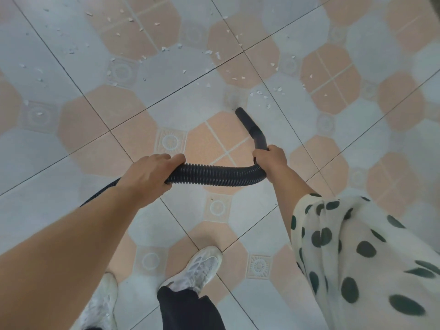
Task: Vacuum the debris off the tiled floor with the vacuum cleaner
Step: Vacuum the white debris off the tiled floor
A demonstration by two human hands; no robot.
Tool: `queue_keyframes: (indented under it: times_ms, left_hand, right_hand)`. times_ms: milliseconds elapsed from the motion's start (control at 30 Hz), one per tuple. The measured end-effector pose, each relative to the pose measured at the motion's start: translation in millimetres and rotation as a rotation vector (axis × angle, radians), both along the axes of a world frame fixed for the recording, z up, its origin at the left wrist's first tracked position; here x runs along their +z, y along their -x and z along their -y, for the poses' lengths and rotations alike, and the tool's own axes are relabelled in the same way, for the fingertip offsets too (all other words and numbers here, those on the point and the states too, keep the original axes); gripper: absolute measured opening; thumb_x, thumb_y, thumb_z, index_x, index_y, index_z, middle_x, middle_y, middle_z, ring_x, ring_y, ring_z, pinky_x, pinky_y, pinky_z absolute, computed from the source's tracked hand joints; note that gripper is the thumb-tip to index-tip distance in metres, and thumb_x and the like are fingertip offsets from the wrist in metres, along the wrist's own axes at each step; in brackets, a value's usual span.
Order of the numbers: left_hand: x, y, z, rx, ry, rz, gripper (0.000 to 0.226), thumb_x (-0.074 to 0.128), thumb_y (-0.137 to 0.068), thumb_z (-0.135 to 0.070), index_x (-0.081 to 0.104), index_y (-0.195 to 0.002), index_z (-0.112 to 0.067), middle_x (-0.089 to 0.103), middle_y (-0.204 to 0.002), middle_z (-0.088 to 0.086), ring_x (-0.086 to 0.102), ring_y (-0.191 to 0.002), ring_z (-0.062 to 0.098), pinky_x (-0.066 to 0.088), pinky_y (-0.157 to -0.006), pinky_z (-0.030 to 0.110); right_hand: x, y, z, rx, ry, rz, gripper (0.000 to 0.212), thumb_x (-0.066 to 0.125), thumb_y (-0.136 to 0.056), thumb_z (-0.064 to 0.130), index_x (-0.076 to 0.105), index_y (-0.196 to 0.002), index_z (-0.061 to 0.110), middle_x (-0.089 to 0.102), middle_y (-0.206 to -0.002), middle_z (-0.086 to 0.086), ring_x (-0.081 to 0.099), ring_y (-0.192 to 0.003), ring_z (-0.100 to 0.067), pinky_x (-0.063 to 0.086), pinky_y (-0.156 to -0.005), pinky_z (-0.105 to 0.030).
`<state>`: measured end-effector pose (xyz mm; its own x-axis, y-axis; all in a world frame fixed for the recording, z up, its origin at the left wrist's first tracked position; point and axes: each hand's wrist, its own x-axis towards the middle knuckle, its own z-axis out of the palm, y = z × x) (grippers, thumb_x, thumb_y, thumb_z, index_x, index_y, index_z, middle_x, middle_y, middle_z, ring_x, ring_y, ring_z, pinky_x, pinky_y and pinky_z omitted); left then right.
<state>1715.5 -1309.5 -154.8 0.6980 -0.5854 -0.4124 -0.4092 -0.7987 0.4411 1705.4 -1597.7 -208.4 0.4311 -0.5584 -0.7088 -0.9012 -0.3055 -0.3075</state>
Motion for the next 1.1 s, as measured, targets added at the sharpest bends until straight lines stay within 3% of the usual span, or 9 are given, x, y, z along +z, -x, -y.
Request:
queue_keyframes:
  times_ms: [500,633,733,967,1100]
  left_hand:
    - [-9.6,-89.3,73.4,-0.021,-0.011,-0.013,0.033,0.059,-0.08,-0.004,0.047,-0.108,-0.018,0.055,-0.085,0.006,0.051,-0.071,0.027,0.037,-0.06,0.032]
    - [-4.4,-116.5,91.5,-0.09,0.04,-0.04,0.034,0.059,-0.08,-0.004,0.044,-0.106,-0.02,0.054,-0.085,0.003,0.051,-0.072,0.025,0.039,-0.061,0.032]
    - [-0.1,-128.8,97.7,-0.164,0.045,-0.084,0.034,0.058,-0.08,-0.006,0.044,-0.105,-0.023,0.051,-0.083,-0.002,0.05,-0.072,0.021,0.039,-0.06,0.031]
    - [7.4,-133.2,93.6,-0.293,-0.036,-0.11,0.036,0.054,-0.081,-0.007,0.043,-0.108,-0.027,0.048,-0.086,-0.007,0.049,-0.075,0.018,0.032,-0.057,0.027]
    - [1.8,-126.9,99.7,-0.374,-0.06,-0.092,0.032,0.052,-0.083,-0.01,0.044,-0.11,-0.025,0.049,-0.089,-0.006,0.05,-0.081,0.018,0.035,-0.061,0.027]
  right_hand:
    - [-7.3,-57.9,70.4,-0.073,-0.086,-0.007,0.031,0.057,-0.083,0.016,0.056,-0.112,0.005,0.059,-0.097,-0.01,0.065,-0.094,-0.029,0.056,-0.073,-0.038]
    - [6.2,-68.6,87.9,-0.176,-0.109,-0.038,0.028,0.058,-0.082,0.01,0.055,-0.109,0.003,0.059,-0.093,-0.011,0.064,-0.08,-0.027,0.049,-0.05,-0.027]
    - [15.8,-71.0,93.0,-0.207,-0.102,-0.072,0.026,0.059,-0.081,0.009,0.055,-0.106,0.004,0.059,-0.091,-0.011,0.062,-0.075,-0.025,0.046,-0.046,-0.025]
    - [15.5,-49.4,84.3,-0.244,-0.085,-0.054,0.026,0.06,-0.08,0.019,0.058,-0.102,0.005,0.058,-0.089,-0.008,0.063,-0.084,-0.03,0.052,-0.067,-0.036]
    - [8.5,-26.6,85.0,-0.307,-0.034,-0.022,0.023,0.059,-0.086,0.022,0.056,-0.104,0.008,0.057,-0.087,-0.004,0.06,-0.084,-0.027,0.049,-0.067,-0.034]
